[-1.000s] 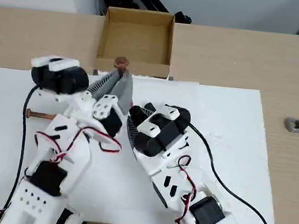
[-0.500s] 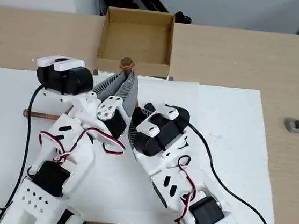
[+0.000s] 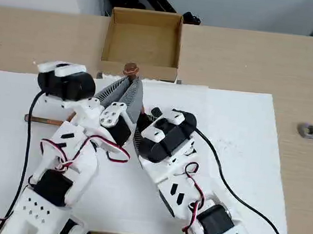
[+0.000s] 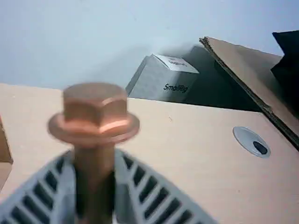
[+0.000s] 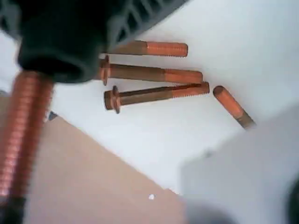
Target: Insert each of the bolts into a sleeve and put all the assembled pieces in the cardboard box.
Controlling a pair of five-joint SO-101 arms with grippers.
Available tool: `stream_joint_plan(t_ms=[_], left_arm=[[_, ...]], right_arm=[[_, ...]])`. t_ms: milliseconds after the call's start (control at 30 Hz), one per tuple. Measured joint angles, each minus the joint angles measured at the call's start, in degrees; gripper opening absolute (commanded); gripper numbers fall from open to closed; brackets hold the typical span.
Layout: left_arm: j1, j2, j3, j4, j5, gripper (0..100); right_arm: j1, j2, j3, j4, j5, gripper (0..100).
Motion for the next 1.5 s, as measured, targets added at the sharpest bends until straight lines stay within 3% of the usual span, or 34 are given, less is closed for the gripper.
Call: stream_joint_plan(t_ms=[367, 933, 1500], left_arm=[[0.88, -6.77, 0.26, 5.98, -0.44, 0], [1.32, -6.77, 0.44, 6.33, -0.88, 1], [0.35, -6.77, -3.25, 11.78, -1.93, 1]], right_arm=[[0.18, 0.00, 0.00, 0.00, 0.00, 0.2], [0.18, 0.00, 0.09, 0.00, 0.00, 0.2], [0.18, 0.09, 0.09, 0.00, 0.00, 0.2]])
